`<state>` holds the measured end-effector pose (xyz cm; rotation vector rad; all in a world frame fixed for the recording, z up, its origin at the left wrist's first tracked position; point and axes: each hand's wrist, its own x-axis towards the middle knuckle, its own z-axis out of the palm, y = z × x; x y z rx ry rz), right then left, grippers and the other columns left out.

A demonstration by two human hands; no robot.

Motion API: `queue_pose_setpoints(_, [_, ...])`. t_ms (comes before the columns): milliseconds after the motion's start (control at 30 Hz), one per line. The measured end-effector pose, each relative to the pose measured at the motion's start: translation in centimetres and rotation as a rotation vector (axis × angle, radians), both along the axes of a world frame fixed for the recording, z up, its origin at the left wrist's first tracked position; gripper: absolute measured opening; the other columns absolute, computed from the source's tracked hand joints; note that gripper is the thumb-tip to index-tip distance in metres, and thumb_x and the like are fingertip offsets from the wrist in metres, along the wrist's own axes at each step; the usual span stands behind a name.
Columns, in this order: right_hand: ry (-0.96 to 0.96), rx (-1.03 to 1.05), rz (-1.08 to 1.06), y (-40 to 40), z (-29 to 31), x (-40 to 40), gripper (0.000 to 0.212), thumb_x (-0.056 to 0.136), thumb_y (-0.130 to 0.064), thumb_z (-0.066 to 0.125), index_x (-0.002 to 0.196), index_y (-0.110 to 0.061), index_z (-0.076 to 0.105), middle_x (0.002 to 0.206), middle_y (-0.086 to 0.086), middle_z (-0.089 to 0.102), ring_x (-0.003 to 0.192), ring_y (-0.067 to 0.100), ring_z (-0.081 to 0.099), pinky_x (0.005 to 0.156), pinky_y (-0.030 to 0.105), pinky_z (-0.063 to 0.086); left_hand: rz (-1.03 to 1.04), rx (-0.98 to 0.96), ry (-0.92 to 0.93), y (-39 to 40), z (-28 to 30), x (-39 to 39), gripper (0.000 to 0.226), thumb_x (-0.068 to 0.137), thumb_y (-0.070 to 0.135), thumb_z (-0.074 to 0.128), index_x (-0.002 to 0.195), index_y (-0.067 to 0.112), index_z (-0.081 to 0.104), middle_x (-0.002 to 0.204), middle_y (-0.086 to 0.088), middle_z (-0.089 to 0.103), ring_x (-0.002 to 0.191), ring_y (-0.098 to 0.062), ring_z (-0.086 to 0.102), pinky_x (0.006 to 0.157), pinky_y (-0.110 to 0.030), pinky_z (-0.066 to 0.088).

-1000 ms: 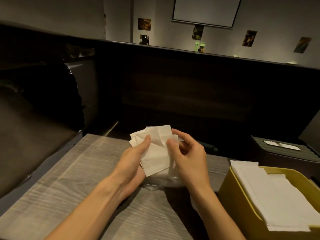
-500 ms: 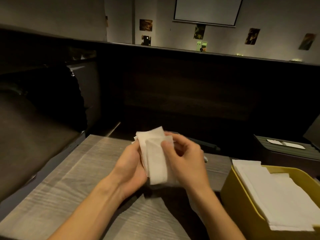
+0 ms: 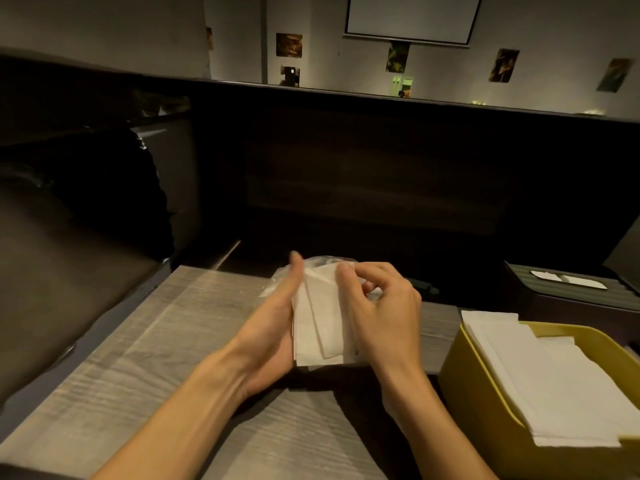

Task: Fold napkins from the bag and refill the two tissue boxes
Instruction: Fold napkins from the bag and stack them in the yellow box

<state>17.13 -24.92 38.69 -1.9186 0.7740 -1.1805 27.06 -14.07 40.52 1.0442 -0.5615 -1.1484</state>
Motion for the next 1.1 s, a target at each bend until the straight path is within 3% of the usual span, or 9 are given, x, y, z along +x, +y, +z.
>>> queue_pose_setpoints(100, [0.034, -0.028, 0.004, -0.1, 0.4, -0.1, 0.02, 0.102, -0.047, 0.06, 0.105, -0.036, 0.076, 0.103, -0.021, 0.065, 0.101, 0.001, 0.061, 0.084, 0.029, 0.052, 0.15, -0.022, -0.052, -0.5, -0.8, 0.8, 0.035, 0.102, 0.024, 0.055, 0.134, 0.011, 0.062, 0.12, -0.016, 0.075, 0.111, -0.031, 0.073, 0.09, -0.05, 0.061])
queue_pose_setpoints(167, [0.105, -0.085, -0.023, -0.4, 1.0, -0.6, 0.02, 0.106, -0.039, 0.054, 0.106, -0.033, 0.073, 0.098, -0.018, 0.067, 0.094, -0.002, 0.062, 0.079, 0.024, 0.052, 0.328, -0.044, 0.013, -0.7, -1.3, 2.2, 0.035, 0.105, 0.018, 0.052, 0.136, 0.005, 0.058, 0.119, -0.017, 0.075, 0.108, -0.031, 0.074, 0.081, -0.044, 0.064])
queue_pose_setpoints(267, [0.471, -0.198, -0.02, -0.6, 0.9, -1.4, 0.023, 0.106, -0.033, 0.05, 0.099, -0.028, 0.071, 0.09, -0.011, 0.069, 0.085, 0.006, 0.065, 0.076, 0.033, 0.056, 0.523, -0.11, 0.038, -0.7, -1.5, 4.0, 0.027, 0.108, 0.017, 0.045, 0.127, 0.006, 0.062, 0.12, -0.017, 0.074, 0.111, -0.027, 0.073, 0.089, -0.041, 0.062])
queue_pose_setpoints(333, [0.712, -0.267, 0.011, -0.4, 0.2, -1.3, 0.02, 0.104, -0.027, 0.053, 0.108, -0.025, 0.072, 0.104, -0.004, 0.068, 0.098, 0.016, 0.064, 0.085, 0.038, 0.055, 0.59, -0.093, 0.028, -0.8, -1.8, 4.4, 0.025, 0.108, 0.016, 0.046, 0.125, 0.007, 0.062, 0.121, -0.018, 0.074, 0.112, -0.028, 0.073, 0.095, -0.045, 0.059])
queue_pose_setpoints(433, [0.795, -0.331, 0.061, -0.2, 0.0, -1.2, 0.037, 0.099, -0.021, 0.059, 0.136, -0.023, 0.063, 0.134, -0.001, 0.058, 0.124, 0.021, 0.053, 0.104, 0.036, 0.045, 0.543, -0.035, -0.003, -0.9, -2.2, 4.0, 0.029, 0.106, 0.017, 0.05, 0.131, 0.006, 0.06, 0.12, -0.018, 0.074, 0.112, -0.032, 0.072, 0.097, -0.049, 0.055])
queue_pose_setpoints(600, [0.924, -0.256, 0.154, -0.3, 0.1, -0.9, 0.068, 0.099, -0.05, 0.059, 0.157, -0.024, 0.034, 0.155, 0.001, 0.046, 0.144, 0.024, 0.041, 0.118, 0.044, 0.028, 0.477, 0.062, -0.081, -1.1, -2.3, 2.9, 0.023, 0.106, 0.016, 0.053, 0.124, 0.005, 0.063, 0.111, -0.017, 0.077, 0.104, -0.033, 0.074, 0.097, -0.053, 0.056])
queue_pose_setpoints(700, [0.934, -0.286, 0.12, -0.4, 0.0, -0.7, 0.061, 0.097, -0.057, 0.059, 0.148, -0.026, 0.047, 0.145, 0.0, 0.055, 0.136, 0.024, 0.047, 0.113, 0.043, 0.032, 0.486, 0.064, -0.071, -1.1, -2.2, 3.0, 0.026, 0.106, 0.015, 0.05, 0.127, 0.003, 0.061, 0.112, -0.017, 0.077, 0.105, -0.033, 0.074, 0.1, -0.055, 0.054])
queue_pose_setpoints(933, [0.776, -0.335, 0.036, -0.1, 0.3, -1.1, 0.03, 0.101, -0.033, 0.061, 0.128, -0.027, 0.07, 0.115, -0.004, 0.074, 0.112, 0.017, 0.065, 0.099, 0.036, 0.049, 0.511, 0.034, 0.028, -1.0, -2.0, 3.2, 0.022, 0.108, 0.014, 0.045, 0.12, 0.005, 0.061, 0.112, -0.017, 0.077, 0.108, -0.033, 0.073, 0.104, -0.055, 0.052])
queue_pose_setpoints(1100, [0.639, -0.368, -0.024, 0.0, 0.7, -1.8, 0.023, 0.104, -0.032, 0.059, 0.122, -0.033, 0.074, 0.112, -0.01, 0.074, 0.108, 0.01, 0.063, 0.094, 0.03, 0.046, 0.564, 0.012, 0.089, -0.7, -2.2, 3.6, 0.029, 0.108, 0.017, 0.042, 0.127, 0.005, 0.062, 0.116, -0.013, 0.076, 0.11, -0.03, 0.073, 0.1, -0.053, 0.054])
